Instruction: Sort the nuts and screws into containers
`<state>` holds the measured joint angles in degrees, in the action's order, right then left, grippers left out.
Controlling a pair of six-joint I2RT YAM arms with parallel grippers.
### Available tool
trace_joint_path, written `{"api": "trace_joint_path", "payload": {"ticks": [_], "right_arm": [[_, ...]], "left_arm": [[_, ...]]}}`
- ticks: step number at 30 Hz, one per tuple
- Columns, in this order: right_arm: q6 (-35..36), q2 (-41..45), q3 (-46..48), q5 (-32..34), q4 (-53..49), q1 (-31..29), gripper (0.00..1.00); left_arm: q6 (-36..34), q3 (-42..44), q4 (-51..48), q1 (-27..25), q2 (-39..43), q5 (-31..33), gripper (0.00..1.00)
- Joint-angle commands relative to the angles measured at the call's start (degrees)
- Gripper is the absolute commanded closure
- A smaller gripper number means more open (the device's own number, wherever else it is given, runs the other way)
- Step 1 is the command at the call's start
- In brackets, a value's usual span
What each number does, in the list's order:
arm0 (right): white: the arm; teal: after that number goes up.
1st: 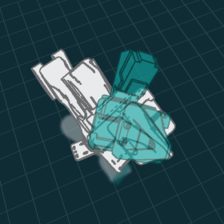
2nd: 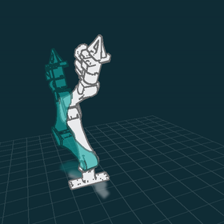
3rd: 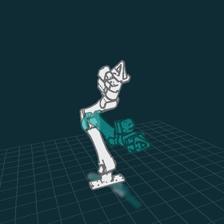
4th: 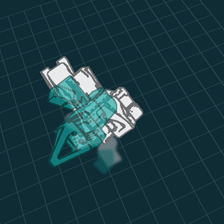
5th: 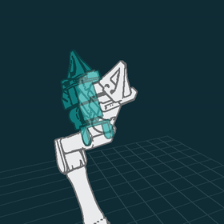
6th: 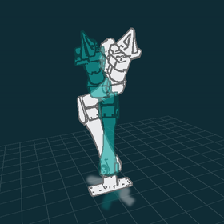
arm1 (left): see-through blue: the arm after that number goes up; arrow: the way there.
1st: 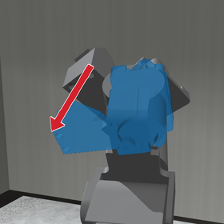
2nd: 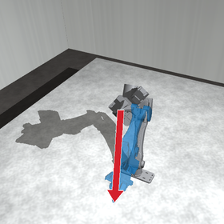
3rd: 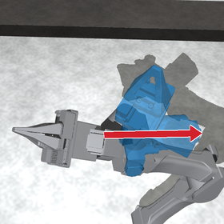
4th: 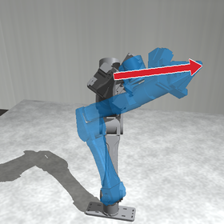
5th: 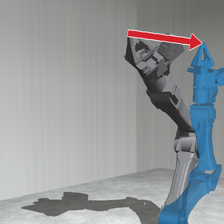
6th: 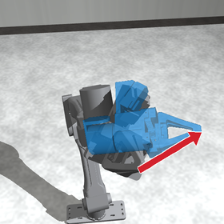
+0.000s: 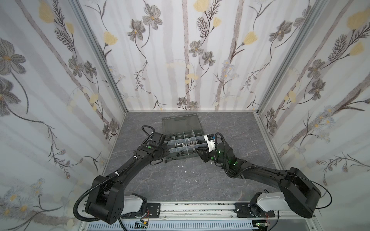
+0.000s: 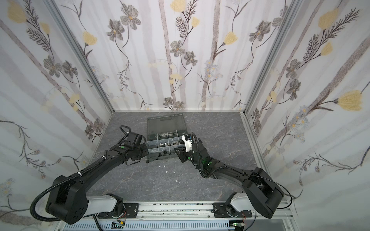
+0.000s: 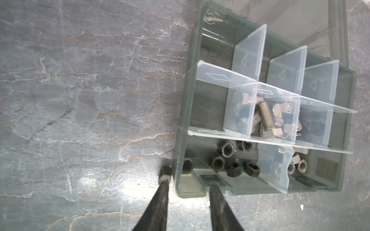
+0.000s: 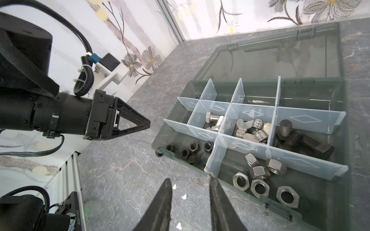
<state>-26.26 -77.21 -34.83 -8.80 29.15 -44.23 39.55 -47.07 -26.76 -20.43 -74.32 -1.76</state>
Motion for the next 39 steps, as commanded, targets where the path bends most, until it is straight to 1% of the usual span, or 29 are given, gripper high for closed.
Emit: {"api": "trace_joint_path", "payload": {"ticks": [1,6,8,11,16,20,31,35,39], "right_arm": [[1.04,1.4,-0.51,1.4,-1.39,0.0,0.67],[1.48,4.28,-0.32,2.24,-4.18,0.02,0.67],[1.74,5.71,0.11,2.92,-5.53,0.01,0.67],[2.0,8.02,0.97,4.13,-6.93,0.01,0.67],[1.68,9.8,2.11,4.58,-7.4,0.02,0.67],[1.39,10.02,2.48,4.4,-7.48,-0.06,0.67],[1.38,11.07,3.4,4.99,-7.85,-0.03,0.67],[1.55,11.72,3.84,5.55,-8.13,-0.07,0.67],[1.54,11.73,4.01,5.64,-8.11,0.02,0.67]], "left_arm": [[-0.9,1.57,2.72,2.05,0.85,-1.85,0.75],[-3.13,2.87,3.76,4.15,-1.69,-2.79,0.9],[-3.5,3.53,4.62,4.6,-2.65,-3.14,0.92],[-4.12,4.27,5.86,4.95,-4.17,-3.12,0.92],[-4.48,3.64,7.68,4.91,-8.3,-4.01,0.92],[-4.35,3.6,9.15,4.61,-9.61,-4.72,0.91],[-3.43,1.31,10.24,0.62,-13.56,-3.97,0.82],[-3.39,1.56,10.39,0.13,-13.91,-3.71,0.77],[-3.56,1.96,10.16,-0.14,-14.2,-3.43,0.76]]}}
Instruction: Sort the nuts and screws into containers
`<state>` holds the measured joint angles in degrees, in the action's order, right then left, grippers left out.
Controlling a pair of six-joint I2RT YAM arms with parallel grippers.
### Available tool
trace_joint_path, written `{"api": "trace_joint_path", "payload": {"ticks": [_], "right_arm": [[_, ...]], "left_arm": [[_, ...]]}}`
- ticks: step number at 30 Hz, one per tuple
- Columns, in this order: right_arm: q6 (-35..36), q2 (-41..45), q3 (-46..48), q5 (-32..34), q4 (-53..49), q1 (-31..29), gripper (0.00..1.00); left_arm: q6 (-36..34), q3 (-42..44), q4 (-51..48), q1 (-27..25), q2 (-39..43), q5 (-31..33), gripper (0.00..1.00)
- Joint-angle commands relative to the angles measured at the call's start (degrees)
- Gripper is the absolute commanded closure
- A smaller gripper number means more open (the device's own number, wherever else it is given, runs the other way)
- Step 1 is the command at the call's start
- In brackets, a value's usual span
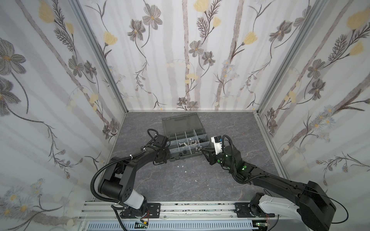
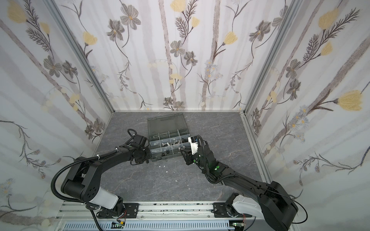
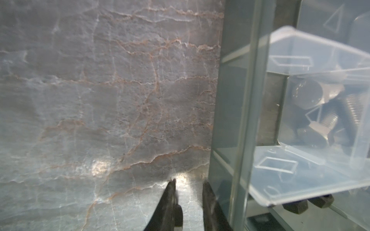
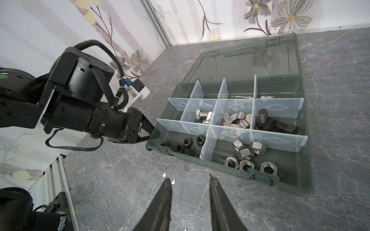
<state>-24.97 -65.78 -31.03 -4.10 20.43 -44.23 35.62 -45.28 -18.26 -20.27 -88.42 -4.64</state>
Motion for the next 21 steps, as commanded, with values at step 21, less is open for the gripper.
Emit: {"api": "trace_joint_path", "payload": {"ticks": [21], "right_arm": [[0.19,-0.56,-0.38,0.41,0.42,-0.12,0.66]], "left_arm": [[-2.61,3.0,-3.94,-1.52,3.31,5.09,0.7]]}}
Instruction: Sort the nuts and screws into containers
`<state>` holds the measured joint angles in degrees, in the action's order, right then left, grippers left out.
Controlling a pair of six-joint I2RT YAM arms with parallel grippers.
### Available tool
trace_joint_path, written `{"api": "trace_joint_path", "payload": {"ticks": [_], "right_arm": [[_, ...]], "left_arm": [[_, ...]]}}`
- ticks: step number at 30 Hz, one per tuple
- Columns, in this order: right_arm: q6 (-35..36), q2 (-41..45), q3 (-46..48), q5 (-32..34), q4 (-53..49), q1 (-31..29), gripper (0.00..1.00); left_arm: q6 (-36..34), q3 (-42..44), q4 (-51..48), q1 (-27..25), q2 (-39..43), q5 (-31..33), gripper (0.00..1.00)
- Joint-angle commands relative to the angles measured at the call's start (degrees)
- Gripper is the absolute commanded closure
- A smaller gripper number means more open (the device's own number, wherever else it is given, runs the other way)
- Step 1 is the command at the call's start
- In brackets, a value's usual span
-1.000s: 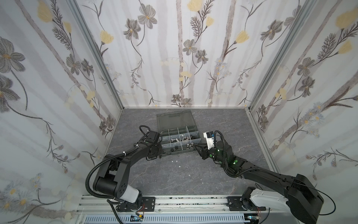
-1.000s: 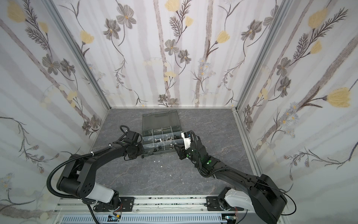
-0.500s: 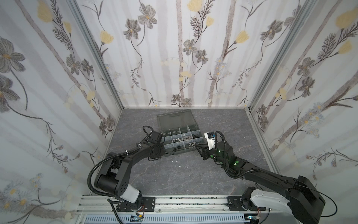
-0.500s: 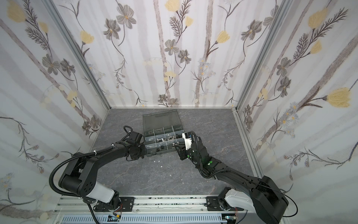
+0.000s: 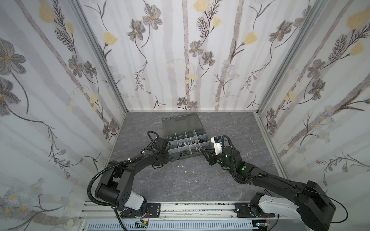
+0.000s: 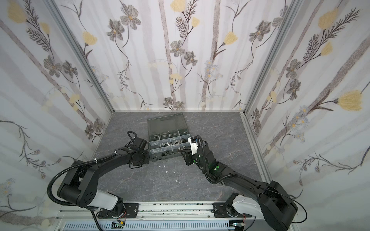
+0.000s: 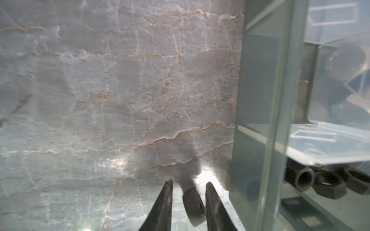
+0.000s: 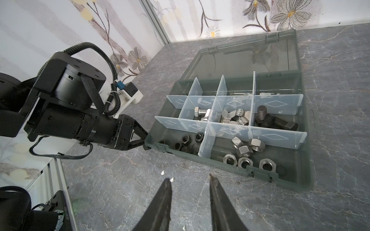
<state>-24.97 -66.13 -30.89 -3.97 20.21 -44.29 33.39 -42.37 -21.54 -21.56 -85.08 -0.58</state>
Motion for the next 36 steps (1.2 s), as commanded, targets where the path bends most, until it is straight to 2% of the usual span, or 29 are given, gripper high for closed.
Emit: {"api": "trace_joint_path", "payload": {"ticks": [1,14,36], "right_arm": [[0.19,-0.28,-0.64,0.27,0.66,-0.03,0.66],[0.47,-0.23,-0.96,0.28,0.12,-0.01,0.66],[0.33,0.21,-0.05,0.78,0.06,-0.01,0.66]], "left_arm": [[-0.4,0.07,-0.52,-0.42,-0.24,1.02,0.69],[1.22,2.65,0.92,-3.04,-0.52,0.93,0.67],[0.66,1.37,0.3,-3.31,-0.44,1.36,0.87]]}}
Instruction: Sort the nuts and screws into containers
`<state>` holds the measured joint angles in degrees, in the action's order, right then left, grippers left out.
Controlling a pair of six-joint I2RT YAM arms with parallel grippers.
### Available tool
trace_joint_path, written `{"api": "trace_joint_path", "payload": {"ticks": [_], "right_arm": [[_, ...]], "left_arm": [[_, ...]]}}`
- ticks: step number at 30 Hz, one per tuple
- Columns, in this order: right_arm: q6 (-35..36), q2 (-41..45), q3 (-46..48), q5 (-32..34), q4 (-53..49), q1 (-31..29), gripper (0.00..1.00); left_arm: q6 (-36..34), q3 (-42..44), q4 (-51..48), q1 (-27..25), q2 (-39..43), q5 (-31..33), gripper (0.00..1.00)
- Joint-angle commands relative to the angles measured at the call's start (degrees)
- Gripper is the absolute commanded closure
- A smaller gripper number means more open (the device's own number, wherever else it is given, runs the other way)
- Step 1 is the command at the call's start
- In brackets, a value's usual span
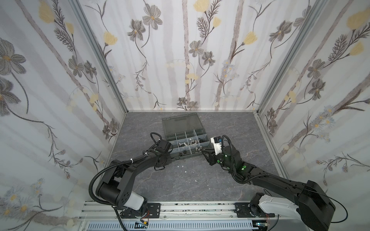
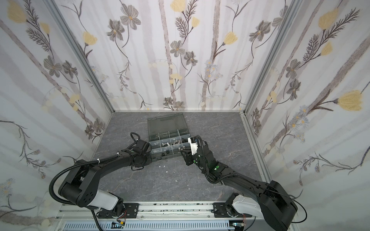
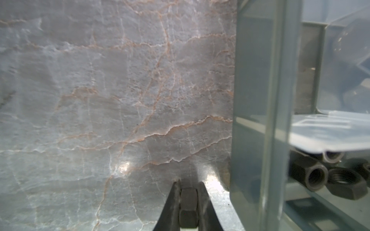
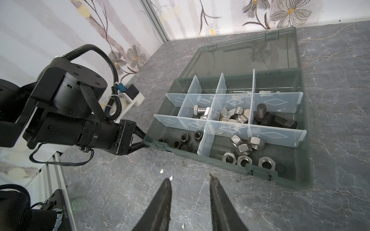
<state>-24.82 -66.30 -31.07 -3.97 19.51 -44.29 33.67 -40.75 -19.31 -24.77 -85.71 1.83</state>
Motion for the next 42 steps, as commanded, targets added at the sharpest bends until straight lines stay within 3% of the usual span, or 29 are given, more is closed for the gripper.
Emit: {"api": "trace_joint_path", "payload": {"ticks": [1,14,23,27,35,40,42], "right_arm": [[0.21,0.45,0.12,0.8,0.75,-0.01,0.66],[0.03,0.65,-0.09,1.16,0.55,0.0,0.66],[0.18,1.47,0.07,1.94,-0.34,-0.01,0.65],[0.21,2.61,0.7,2.56,-1.02,0.0,0.55],[-0.23,3.99,2.22,2.39,-0.63,0.08,0.25],[-0.41,5.46,3.0,2.46,-1.16,0.17,0.13],[-0.41,6.33,3.04,3.11,-1.99,0.25,0.1]], "left_arm": [[0.28,-0.48,-2.11,-0.09,0.5,-1.07,0.88],[1.35,-5.32,-6.75,-1.74,8.21,-2.0,0.92],[1.01,-9.3,-5.5,-2.6,4.89,-3.49,0.92],[0.79,-10.73,-4.6,-2.92,2.56,-3.76,0.92],[-0.17,-12.56,-3.72,-3.0,-0.92,-3.92,0.89],[-0.49,-12.79,-3.06,-3.0,-2.59,-3.91,0.83],[-0.58,-12.86,-2.84,-3.0,-3.04,-3.91,0.76]]}}
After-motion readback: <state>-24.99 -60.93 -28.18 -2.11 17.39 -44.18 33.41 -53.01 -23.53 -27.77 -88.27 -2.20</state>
